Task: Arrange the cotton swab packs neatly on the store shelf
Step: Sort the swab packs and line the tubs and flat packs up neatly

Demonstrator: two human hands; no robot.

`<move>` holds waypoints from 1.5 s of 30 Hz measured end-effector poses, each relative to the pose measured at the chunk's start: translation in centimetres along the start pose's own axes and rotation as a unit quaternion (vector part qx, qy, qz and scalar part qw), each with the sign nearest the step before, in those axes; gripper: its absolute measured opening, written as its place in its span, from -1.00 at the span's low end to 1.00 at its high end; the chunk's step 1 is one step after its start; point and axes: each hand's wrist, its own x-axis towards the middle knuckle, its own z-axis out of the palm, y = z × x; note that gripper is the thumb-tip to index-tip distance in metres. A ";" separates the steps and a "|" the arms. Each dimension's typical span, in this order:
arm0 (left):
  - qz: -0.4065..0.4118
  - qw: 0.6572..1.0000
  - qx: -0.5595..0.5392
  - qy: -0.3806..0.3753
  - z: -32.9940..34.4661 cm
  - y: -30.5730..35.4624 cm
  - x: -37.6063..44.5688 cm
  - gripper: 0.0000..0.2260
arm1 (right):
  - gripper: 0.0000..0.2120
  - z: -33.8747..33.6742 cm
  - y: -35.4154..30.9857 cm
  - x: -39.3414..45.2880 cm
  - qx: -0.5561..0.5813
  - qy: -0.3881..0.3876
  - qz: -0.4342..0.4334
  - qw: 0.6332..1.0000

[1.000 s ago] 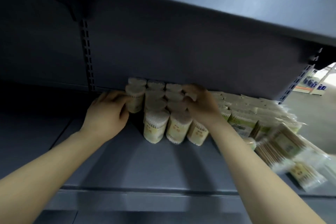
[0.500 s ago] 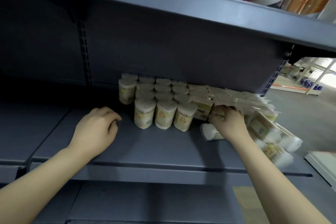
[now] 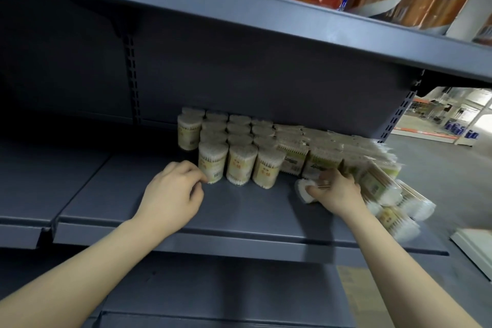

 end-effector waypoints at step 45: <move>-0.094 0.992 -0.081 -0.035 0.0 4.5 0.4 -0.60 | -0.75 -0.1 -9.9 -4.3 0.444 -0.111 -0.168 0.873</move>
